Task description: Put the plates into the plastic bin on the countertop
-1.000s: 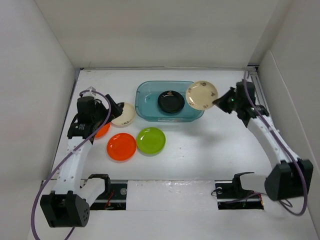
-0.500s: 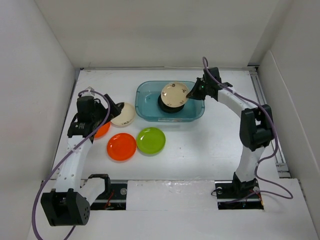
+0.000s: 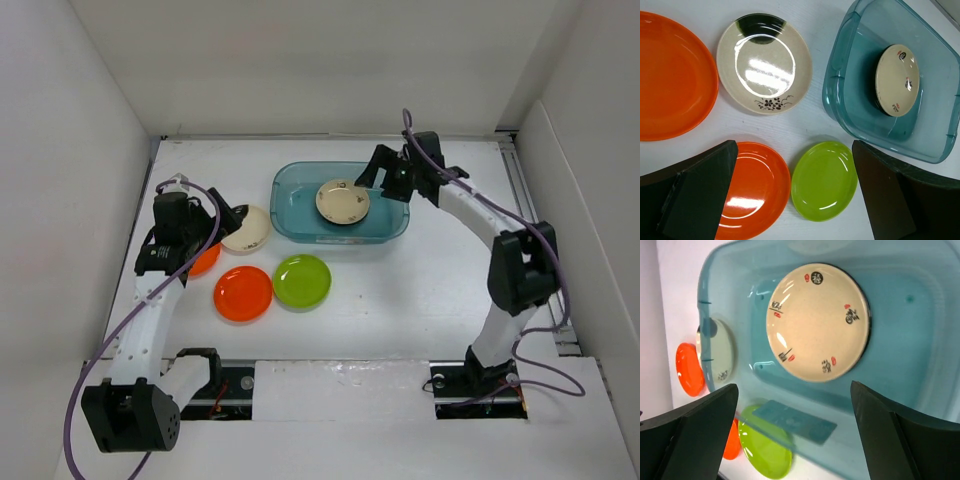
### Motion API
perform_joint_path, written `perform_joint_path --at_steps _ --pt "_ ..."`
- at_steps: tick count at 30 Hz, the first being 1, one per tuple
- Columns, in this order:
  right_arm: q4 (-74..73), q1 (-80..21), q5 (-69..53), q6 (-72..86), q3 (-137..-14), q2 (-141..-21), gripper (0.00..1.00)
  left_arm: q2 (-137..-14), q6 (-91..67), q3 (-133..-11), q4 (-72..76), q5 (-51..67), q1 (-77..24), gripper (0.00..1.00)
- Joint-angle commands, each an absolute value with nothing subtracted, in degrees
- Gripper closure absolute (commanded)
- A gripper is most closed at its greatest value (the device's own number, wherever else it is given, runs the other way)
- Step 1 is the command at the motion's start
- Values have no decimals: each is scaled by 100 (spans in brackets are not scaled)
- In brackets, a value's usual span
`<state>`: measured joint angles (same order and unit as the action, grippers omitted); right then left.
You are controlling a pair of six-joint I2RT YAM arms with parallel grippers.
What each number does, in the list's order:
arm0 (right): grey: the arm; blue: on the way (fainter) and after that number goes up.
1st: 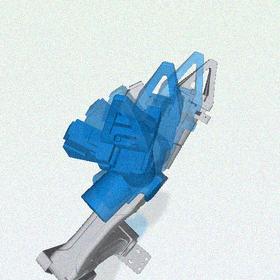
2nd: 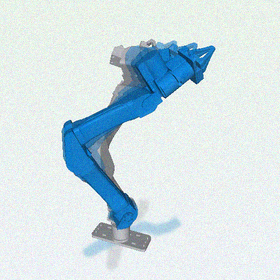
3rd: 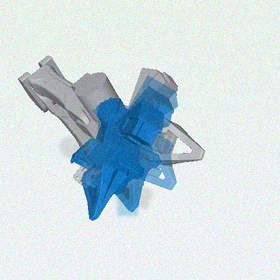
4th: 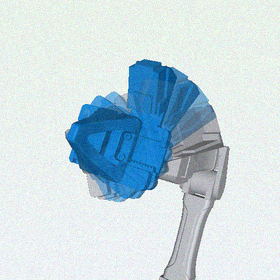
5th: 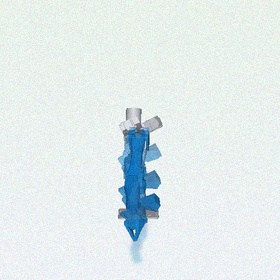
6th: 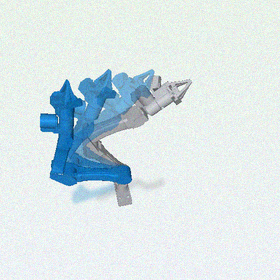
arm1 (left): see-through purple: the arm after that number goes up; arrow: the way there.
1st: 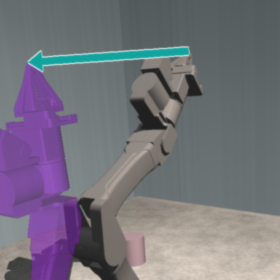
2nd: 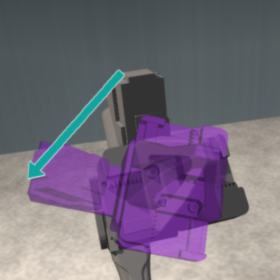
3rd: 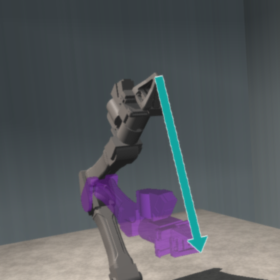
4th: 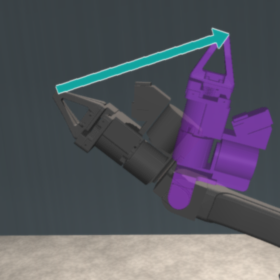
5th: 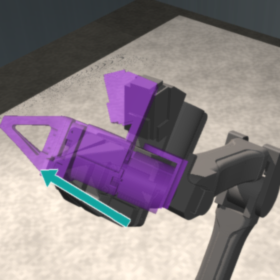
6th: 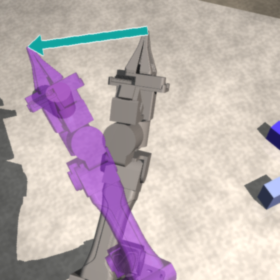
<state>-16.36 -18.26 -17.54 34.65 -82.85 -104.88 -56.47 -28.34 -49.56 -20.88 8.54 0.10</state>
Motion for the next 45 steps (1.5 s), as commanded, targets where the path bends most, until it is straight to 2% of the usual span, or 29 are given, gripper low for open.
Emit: perform_joint_path --at_steps 1,4,7,9,11,14,19,25,29,31,32,35,37,38,41,45 --pt "-1564 -2038 -1024 3094 -8113 -9257 0 -5651 -2804 -5054 -1986 878 26 0" --pt "-1669 -2574 -572 2962 -7525 -8387 0 -5651 -2804 -5054 -1986 879 26 0" --pt "-1469 -3013 -1115 3136 -6682 -7973 0 -5704 -2804 -5054 -1986 932 26 0" --pt "-944 -3495 -1301 3348 -5842 -7867 6 -5704 -2804 -5054 -1986 932 26 0" --pt "-433 -3857 -1354 3682 -5267 -7753 7 -5704 -2804 -5054 -1986 932 26 0" --pt "630 -4358 -1214 4129 -4361 -7804 8 -5704 -2856 -5054 -1986 870 26 0" --pt "1886 -4482 -1204 4430 -3640 -8217 17 -5704 -2856 -5054 -1986 870 26 0" --pt "2495 -4482 -1283 4631 -3691 -9210 26 -5757 -2856 -5054 -1986 870 26 0" --pt "2751 -4482 -1222 4886 -3832 -9807 35 -5757 -2856 -5054 -1986 870 26 0" --pt "2751 -4482 -1073 5044 -3981 -10088 45 -5757 -2856 -5054 -1986 870 26 0" --pt "2751 -4482 -968 5097 -3981 -10151 54 -5757 -2856 -5054 -1986 870 26 0" --pt "2751 -4482 -844 5247 -3981 -10213 73 -5809 -2856 -5054 -1986 870 26 0" --pt "2577 -4482 -695 5317 -3981 -10213 97 -5810 -2856 -5054 -1986 870 26 0" --pt "2453 -4482 -633 5474 -3981 -10074 100 -5810 -2856 -5054 -1986 870 26 0" --pt "1629 -4640 -81 5721 -3981 -9582 100 -5862 -2856 -5054 -1986 870 26 0" --pt "56 -4948 1088 5985 -4279 -8196 100 -5862 -2856 -5054 -1986 923 26 0"
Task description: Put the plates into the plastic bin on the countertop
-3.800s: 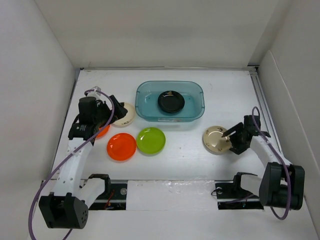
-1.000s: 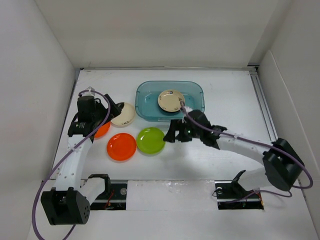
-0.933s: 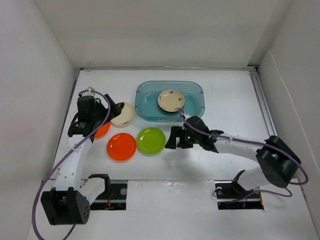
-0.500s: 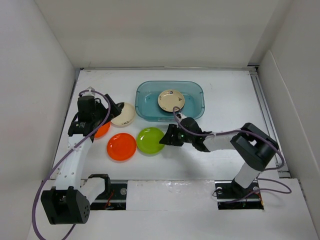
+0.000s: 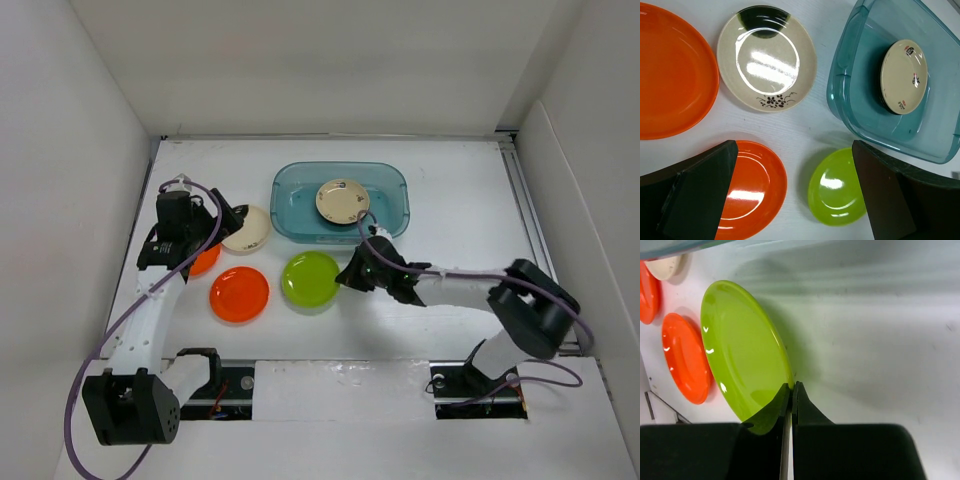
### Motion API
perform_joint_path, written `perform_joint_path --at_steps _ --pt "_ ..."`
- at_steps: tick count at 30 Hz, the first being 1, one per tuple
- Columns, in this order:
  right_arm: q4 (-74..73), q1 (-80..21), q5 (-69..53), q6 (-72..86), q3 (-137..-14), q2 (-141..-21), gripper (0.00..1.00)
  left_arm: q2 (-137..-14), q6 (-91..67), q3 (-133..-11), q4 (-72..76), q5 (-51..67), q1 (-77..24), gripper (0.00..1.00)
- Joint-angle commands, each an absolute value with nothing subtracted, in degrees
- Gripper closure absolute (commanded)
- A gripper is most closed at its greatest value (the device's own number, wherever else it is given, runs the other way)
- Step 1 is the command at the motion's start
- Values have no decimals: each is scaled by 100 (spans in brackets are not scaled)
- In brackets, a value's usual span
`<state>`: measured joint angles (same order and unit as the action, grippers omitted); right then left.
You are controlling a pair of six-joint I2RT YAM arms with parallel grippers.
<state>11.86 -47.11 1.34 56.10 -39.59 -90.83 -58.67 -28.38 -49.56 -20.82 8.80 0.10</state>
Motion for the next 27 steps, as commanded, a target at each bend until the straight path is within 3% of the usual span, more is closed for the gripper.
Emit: perform_joint_path --at_steps 1,9,13,17,23,27 --pt "-182 -4948 1246 5985 -4385 -8017 100 -5862 -2856 -5054 -1986 923 26 0" --pt "-1362 -4353 1009 4958 -5965 -7436 100 -5810 -2856 -5054 -1986 923 26 0" --pt "-1345 -3272 670 4317 -6694 -8066 100 -5810 -2856 -5054 -1986 923 26 0" --pt "-1362 -2340 81 3736 -7688 -9548 100 -5810 -2856 -5054 -1986 870 26 0" --pt "-1380 -1715 -728 3410 -8823 -10985 100 -5810 -2856 -5054 -1986 817 26 0" --pt "-1143 -1652 -1010 3533 -8824 -11294 100 -5810 -2856 -5054 -1986 817 26 0"
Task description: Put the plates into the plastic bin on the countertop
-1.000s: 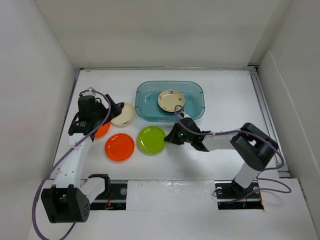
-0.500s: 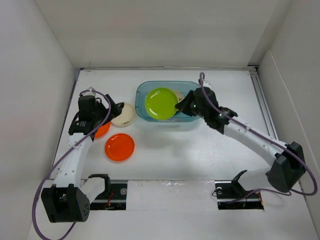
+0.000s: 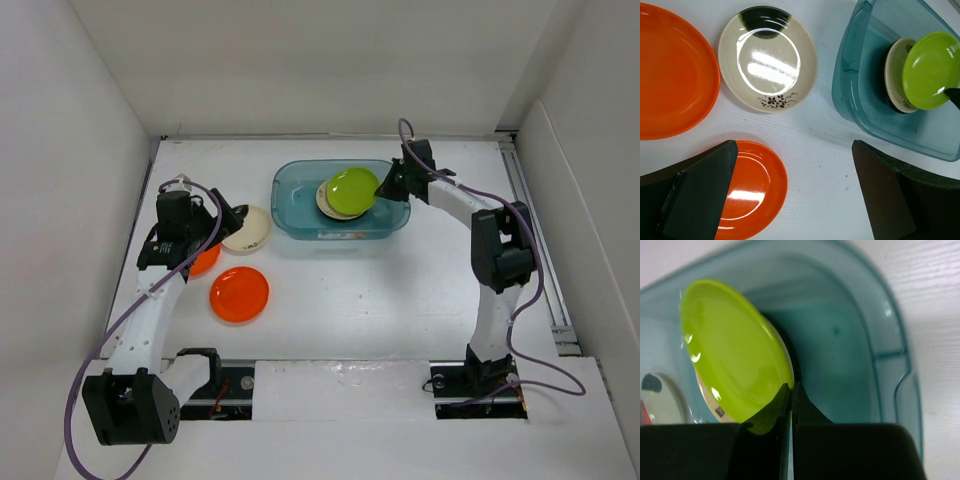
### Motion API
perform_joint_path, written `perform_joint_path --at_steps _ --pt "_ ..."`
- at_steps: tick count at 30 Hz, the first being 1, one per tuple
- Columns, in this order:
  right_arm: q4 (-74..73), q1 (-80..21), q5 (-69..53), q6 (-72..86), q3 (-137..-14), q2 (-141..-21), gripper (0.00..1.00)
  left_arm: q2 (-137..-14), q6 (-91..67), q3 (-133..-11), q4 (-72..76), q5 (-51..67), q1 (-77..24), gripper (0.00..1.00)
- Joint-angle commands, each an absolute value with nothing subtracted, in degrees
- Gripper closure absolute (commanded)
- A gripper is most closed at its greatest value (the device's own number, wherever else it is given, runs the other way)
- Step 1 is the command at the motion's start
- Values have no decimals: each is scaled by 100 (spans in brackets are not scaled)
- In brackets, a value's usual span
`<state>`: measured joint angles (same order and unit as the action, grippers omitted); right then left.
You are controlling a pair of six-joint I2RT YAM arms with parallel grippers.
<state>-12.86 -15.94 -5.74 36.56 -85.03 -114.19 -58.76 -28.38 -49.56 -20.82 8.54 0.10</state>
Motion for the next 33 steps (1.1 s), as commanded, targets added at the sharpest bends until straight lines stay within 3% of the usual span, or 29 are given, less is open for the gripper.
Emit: perform_joint_path --at_steps 1,5,8,9,10,12,13,14,15,19,23,28,33 --pt "-1090 -1652 -1011 3533 -8824 -11346 100 -5862 -2856 -5054 -1986 817 26 0" --pt "-1028 -1766 -1072 3533 -8876 -11347 99 -5924 -2856 -5054 -1986 817 26 0" --pt "-1107 -1819 -1124 3472 -8877 -11347 90 -5924 -2856 -5054 -1986 817 26 0" --pt "-1107 -1819 -1195 3472 -8825 -11268 82 -5924 -2856 -5054 -1986 817 26 0" --pt "-1107 -1880 -1195 3472 -8772 -11268 58 -5924 -2856 -5054 -1986 817 26 0" --pt "-1055 -1942 -1195 3367 -8623 -11023 37 -5924 -2856 -5054 -1986 817 26 0" --pt "-1055 -1942 -1134 3366 -8570 -10926 18 -5924 -2856 -5054 -1986 817 26 0" --pt "-1002 -2012 -1134 3366 -8404 -10803 5 -5924 -2856 -5054 -1986 817 26 0" --pt "-1002 -2082 -1047 3366 -8324 -10541 0 -5924 -2856 -5054 -1986 817 26 0" --pt "-1002 -2538 -704 3261 -7832 -9576 0 -5872 -2856 -5054 -1986 704 26 0" --pt "-722 -3645 -464 3120 -6963 -8799 0 -5757 -2909 -5054 -2039 476 26 0" --pt "742 -4839 -1248 3488 -5681 -8955 5 -5757 -3015 -5176 -2145 185 26 0" --pt "1844 -5422 -1450 4322 -5476 -9964 11 -5327 -3199 -5177 -2197 -367 26 0"
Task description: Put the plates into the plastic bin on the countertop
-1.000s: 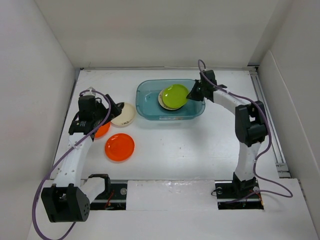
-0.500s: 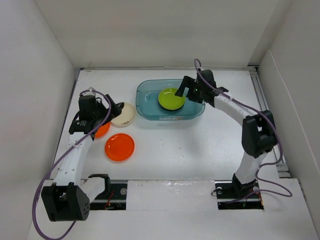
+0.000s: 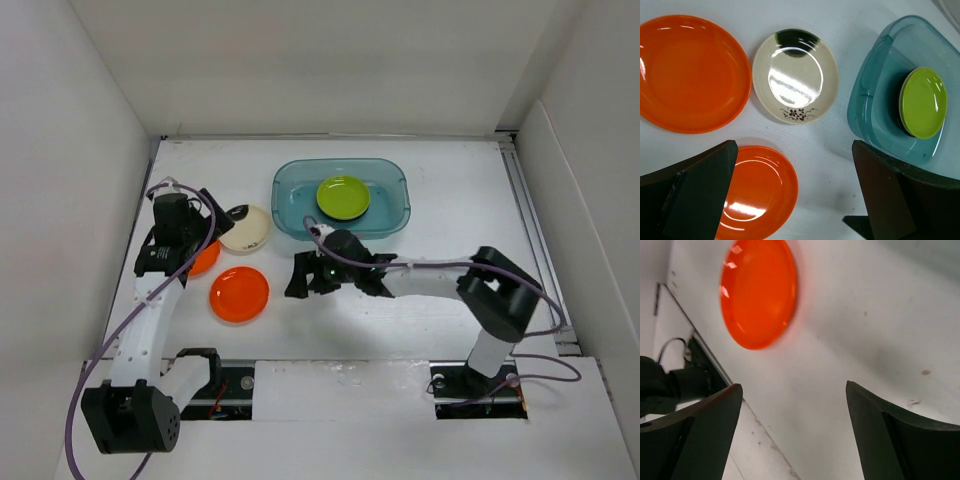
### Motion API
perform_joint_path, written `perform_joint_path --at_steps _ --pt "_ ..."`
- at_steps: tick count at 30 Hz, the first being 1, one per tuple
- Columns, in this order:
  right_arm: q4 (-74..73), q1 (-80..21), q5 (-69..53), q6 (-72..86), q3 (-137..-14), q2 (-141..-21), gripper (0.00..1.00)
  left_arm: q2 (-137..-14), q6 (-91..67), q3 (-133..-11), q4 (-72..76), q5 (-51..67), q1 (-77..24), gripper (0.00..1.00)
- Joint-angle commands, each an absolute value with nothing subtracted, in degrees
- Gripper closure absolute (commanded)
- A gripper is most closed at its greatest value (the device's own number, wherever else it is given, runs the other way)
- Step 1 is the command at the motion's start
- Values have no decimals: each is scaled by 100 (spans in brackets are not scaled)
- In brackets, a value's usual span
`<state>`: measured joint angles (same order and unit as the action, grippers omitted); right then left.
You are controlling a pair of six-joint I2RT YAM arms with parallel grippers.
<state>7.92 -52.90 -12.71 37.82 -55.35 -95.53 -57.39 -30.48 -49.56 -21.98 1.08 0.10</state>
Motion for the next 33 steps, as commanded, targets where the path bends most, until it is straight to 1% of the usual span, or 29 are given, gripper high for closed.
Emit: perform_joint_path --at_steps 1,2,6,7,8,11,14,15,18,19,21,22,24,26,29,33 --pt "1994 -5475 -1537 4411 -5476 -10115 11 -5326 -3260 -5177 -2276 -456 26 0" --pt "2256 -5563 -1538 4482 -5571 -10273 13 -5265 -3261 -5177 -2276 -544 26 0" --pt "2259 -5713 -1600 4587 -6160 -11194 19 -5265 -3261 -5177 -2347 -536 26 0" --pt "2259 -5713 -1652 4640 -6274 -11328 19 -5265 -3261 -5177 -2347 -467 26 0" --pt "2259 -5713 -1652 4641 -6380 -11451 22 -5265 -3261 -5177 -2347 -466 26 0" --pt "2197 -5766 -1425 4974 -6661 -11812 27 -5265 -3261 -5177 -2347 -518 26 0" --pt "2048 -5766 -1170 5185 -6873 -12049 36 -5212 -3261 -5177 -2347 -519 26 0" --pt "1943 -5818 -1038 5273 -6925 -12102 42 -5212 -3261 -5177 -2347 -519 26 0" --pt "1837 -5818 -968 5413 -7083 -12295 53 -5212 -3261 -5177 -2347 -466 26 0" --pt "1767 -5818 -915 5414 -7145 -12348 60 -5212 -3261 -5177 -2347 -466 26 0" --pt "1697 -5818 -914 5545 -7146 -12428 68 -5212 -3261 -5177 -2347 -466 26 0" --pt "1696 -5818 -914 5546 -7198 -12480 80 -5212 -3261 -5177 -2347 -466 26 0" --pt "1548 -5818 -853 5607 -7198 -12480 100 -5212 -3261 -5177 -2347 -466 26 0" --pt "1433 -5818 -853 5660 -7198 -12323 100 -5212 -3261 -5177 -2347 -466 26 0" --pt "1188 -5818 -634 5660 -7023 -11595 100 -5160 -3261 -5177 -2347 -518 26 0" --pt "346 -5818 -360 5538 -6909 -10575 100 -5159 -3261 -5177 -2347 -519 26 0"
